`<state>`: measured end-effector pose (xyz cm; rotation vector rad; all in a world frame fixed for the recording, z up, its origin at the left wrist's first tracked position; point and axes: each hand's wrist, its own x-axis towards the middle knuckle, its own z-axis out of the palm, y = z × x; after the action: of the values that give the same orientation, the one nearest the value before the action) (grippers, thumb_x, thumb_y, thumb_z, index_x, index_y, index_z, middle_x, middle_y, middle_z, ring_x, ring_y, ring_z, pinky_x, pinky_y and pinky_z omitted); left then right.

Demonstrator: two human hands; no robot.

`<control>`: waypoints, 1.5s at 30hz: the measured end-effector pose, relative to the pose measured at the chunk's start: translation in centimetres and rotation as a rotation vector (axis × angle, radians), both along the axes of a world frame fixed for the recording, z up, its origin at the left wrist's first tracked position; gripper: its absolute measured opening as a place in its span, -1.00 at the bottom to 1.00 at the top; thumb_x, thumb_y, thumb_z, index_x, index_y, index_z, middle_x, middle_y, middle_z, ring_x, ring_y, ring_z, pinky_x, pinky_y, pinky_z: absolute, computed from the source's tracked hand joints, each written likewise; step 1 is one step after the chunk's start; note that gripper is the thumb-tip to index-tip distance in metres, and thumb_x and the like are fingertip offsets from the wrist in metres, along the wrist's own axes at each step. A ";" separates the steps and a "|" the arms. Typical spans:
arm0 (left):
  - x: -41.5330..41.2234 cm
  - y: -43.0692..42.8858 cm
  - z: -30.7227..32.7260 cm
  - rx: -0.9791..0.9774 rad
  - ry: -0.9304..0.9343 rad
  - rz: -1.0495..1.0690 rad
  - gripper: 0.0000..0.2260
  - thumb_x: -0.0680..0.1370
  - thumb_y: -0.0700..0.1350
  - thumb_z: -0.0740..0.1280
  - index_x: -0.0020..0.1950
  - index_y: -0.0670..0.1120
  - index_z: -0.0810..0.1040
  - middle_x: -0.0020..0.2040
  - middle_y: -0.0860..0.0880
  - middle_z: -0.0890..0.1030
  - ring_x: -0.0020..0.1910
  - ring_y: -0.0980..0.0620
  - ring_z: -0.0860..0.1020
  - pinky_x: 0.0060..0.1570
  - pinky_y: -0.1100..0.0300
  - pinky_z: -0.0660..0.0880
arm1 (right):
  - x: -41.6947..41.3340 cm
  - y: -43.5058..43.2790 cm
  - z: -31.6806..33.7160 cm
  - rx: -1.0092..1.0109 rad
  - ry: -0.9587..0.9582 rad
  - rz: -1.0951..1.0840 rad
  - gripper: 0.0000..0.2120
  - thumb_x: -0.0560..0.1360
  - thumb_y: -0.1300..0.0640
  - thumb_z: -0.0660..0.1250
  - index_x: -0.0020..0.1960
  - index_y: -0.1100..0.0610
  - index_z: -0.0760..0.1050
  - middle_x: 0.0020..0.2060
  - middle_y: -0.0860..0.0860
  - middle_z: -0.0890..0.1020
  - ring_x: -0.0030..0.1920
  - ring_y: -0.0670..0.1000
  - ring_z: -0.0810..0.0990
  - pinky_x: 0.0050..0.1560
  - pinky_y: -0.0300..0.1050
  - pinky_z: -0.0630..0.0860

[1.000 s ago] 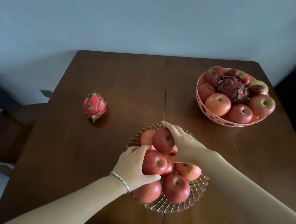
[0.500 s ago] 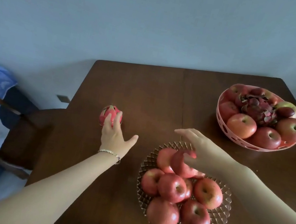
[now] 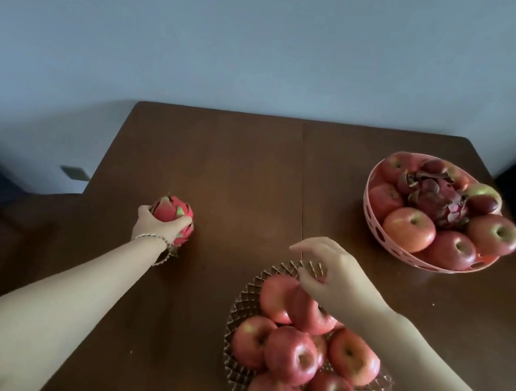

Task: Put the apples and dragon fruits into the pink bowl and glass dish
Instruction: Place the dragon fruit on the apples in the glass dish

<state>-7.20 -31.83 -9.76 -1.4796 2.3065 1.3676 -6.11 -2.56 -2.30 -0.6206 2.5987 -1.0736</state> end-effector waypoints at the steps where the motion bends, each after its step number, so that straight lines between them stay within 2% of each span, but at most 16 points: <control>1: 0.7 0.7 0.8 0.032 0.043 -0.029 -0.33 0.36 0.00 0.47 0.36 -0.09 0.25 0.30 -0.15 0.45 0.23 -0.20 0.47 0.25 -0.08 0.43 | 0.1 -0.1 0.3 -0.026 -0.021 -0.054 -0.69 0.45 0.29 0.31 0.16 0.05 0.54 0.01 -0.15 0.50 -0.03 -0.19 0.50 -0.02 -0.52 0.35; 4: 3.5 3.4 4.3 0.126 0.200 -0.173 -0.39 0.35 0.00 0.49 0.31 -0.06 0.31 0.21 -0.09 0.50 0.11 -0.09 0.54 0.19 -0.02 0.50 | 0.7 -0.5 1.1 -0.094 -0.156 -0.198 -0.62 0.48 0.15 0.34 0.28 0.02 0.44 0.10 -0.08 0.52 0.11 -0.08 0.53 0.10 -0.36 0.39; 7: 6.5 7.5 8.7 0.133 0.286 -0.378 -0.43 0.33 0.01 0.50 0.25 0.03 0.34 0.07 0.06 0.49 -0.02 0.09 0.51 0.01 0.22 0.47 | 2.1 -0.7 2.4 -0.240 -0.431 -0.222 -0.35 0.39 -0.13 0.39 0.40 -0.02 0.26 0.16 -0.03 0.55 0.16 -0.05 0.55 0.21 -0.17 0.45; 9: 8.2 10.5 11.1 0.130 0.341 -0.505 -0.42 0.28 0.05 0.52 0.21 0.10 0.33 0.01 0.16 0.49 -0.05 0.18 0.51 -0.10 0.37 0.43 | 3.2 -0.7 3.3 -0.405 -0.637 -0.219 -0.18 0.23 -0.26 0.37 0.41 -0.06 0.19 0.14 0.01 0.55 0.10 0.01 0.62 0.13 -0.08 0.56; 11: 9.4 13.3 12.6 0.109 0.371 -0.660 -0.36 0.23 0.12 0.53 0.21 0.16 0.29 -0.01 0.27 0.46 -0.04 0.28 0.50 -0.15 0.46 0.43 | 4.5 0.0 4.1 -0.509 -0.710 -0.239 -0.21 0.20 -0.22 0.49 0.33 -0.04 0.27 0.10 0.02 0.57 -0.01 -0.03 0.66 -0.06 -0.13 0.62; 15: 10.5 16.9 12.6 0.005 0.349 -0.982 -0.18 0.31 0.20 0.44 0.43 0.19 0.04 0.23 0.18 0.41 0.16 0.18 0.49 0.12 0.31 0.48 | 6.5 4.1 4.3 -0.490 -0.526 -0.404 -0.31 0.13 -0.03 0.60 0.19 -0.08 0.42 0.00 -0.02 0.62 0.00 -0.03 0.65 0.04 -0.03 0.61; 18: 11.3 18.1 10.8 -0.268 0.371 -1.211 -0.36 0.47 0.20 0.27 0.46 0.12 0.09 0.39 0.07 0.40 0.23 0.08 0.51 0.21 0.18 0.48 | 8.0 7.9 3.5 -0.442 -0.470 -0.521 -0.41 0.19 -0.02 0.59 0.14 -0.07 0.43 -0.03 -0.02 0.63 -0.02 -0.01 0.65 0.05 0.03 0.61; 21: 12.1 18.8 7.7 -0.581 0.277 -1.418 -0.52 0.57 0.13 0.12 0.47 0.08 0.15 0.53 0.06 0.13 0.49 0.05 0.19 0.44 0.16 0.14 | 9.3 10.4 2.0 -0.408 -0.533 -0.645 -0.56 0.33 0.02 0.48 0.15 0.05 0.43 -0.05 0.03 0.60 -0.06 0.07 0.65 -0.05 0.09 0.63; 23: 12.6 18.6 5.6 -0.673 0.175 -1.459 -0.56 0.59 0.15 0.05 0.46 0.13 0.18 0.54 0.09 -0.08 0.53 0.07 -0.04 0.48 0.03 0.09 | 10.0 10.7 0.7 -0.367 -0.593 -0.706 -0.59 0.39 -0.03 0.43 0.15 0.12 0.43 -0.06 0.08 0.60 -0.10 0.10 0.66 -0.16 0.07 0.66; 26: 12.7 17.8 4.2 -0.826 0.197 -1.479 -0.61 0.49 0.23 0.05 0.18 0.19 0.53 0.48 0.04 0.19 0.43 0.01 0.30 0.19 0.00 0.50 | 10.8 9.6 -1.0 -0.287 -0.555 -0.737 -0.56 0.35 -0.13 0.44 0.10 0.07 0.42 -0.09 0.00 0.60 -0.08 0.07 0.65 -0.04 0.10 0.63; 28: 12.5 17.4 4.5 -0.831 0.202 -1.490 -0.62 0.44 0.25 0.07 0.06 0.18 0.57 0.44 0.02 0.37 0.35 -0.02 0.44 0.08 0.06 0.55 | 11.3 8.3 -1.4 -0.220 -0.524 -0.722 -0.53 0.32 -0.16 0.46 0.08 0.00 0.34 -0.10 -0.09 0.57 -0.07 -0.03 0.61 0.01 -0.02 0.58; 30: 12.3 17.1 4.8 -0.820 0.222 -1.517 -0.61 0.43 0.24 0.08 0.04 0.13 0.58 0.43 0.00 0.39 0.35 -0.05 0.44 0.07 0.07 0.56 | 11.6 7.0 -1.9 -0.104 -0.480 -0.698 -0.44 0.29 -0.24 0.42 0.15 -0.05 0.30 -0.04 -0.08 0.55 -0.03 -0.03 0.58 0.02 -0.10 0.54; 33: 12.3 17.0 4.4 -0.725 0.285 -1.539 -0.54 0.45 0.22 0.05 0.18 0.03 0.53 0.53 0.00 0.16 0.49 -0.07 0.19 0.27 0.02 0.40 | 11.1 6.0 -2.2 0.080 -0.467 -0.705 -0.25 0.27 -0.41 0.26 0.29 0.03 0.29 0.12 0.05 0.53 0.06 0.08 0.57 0.06 0.03 0.55; 37: 12.2 17.1 4.6 -0.633 0.223 -1.546 -0.64 0.54 0.13 0.17 0.25 -0.02 0.44 0.55 0.08 -0.14 0.51 0.07 -0.21 0.43 0.10 0.16 | 9.7 5.9 -1.6 0.236 -0.519 -0.637 -0.23 0.32 -0.43 0.22 0.29 0.11 0.28 0.17 0.14 0.47 0.15 0.14 0.51 0.14 0.04 0.49; 42: 12.1 16.5 4.6 -0.566 0.214 -1.595 -0.64 0.53 0.12 0.18 0.26 -0.02 0.40 0.52 0.15 -0.21 0.42 0.15 -0.32 0.43 0.13 0.16 | 9.3 5.9 -1.9 0.189 -0.584 -0.614 -0.22 0.28 -0.41 0.28 0.28 0.09 0.28 0.19 0.15 0.40 0.13 0.15 0.51 0.17 0.08 0.51; 45: 12.4 16.6 5.0 -0.563 0.147 -1.621 -0.61 0.55 0.11 0.17 0.33 0.00 0.32 0.41 0.19 -0.36 0.40 0.13 -0.38 0.46 0.12 0.09 | 9.8 5.3 -2.0 0.274 -0.482 -0.585 -0.20 0.28 -0.41 0.29 0.34 0.04 0.25 0.27 0.14 0.30 0.27 0.22 0.39 0.26 0.11 0.41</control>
<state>5.17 -15.27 -4.79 0.6849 2.6857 0.3034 3.70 2.71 -4.32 0.4415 2.4528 -0.8373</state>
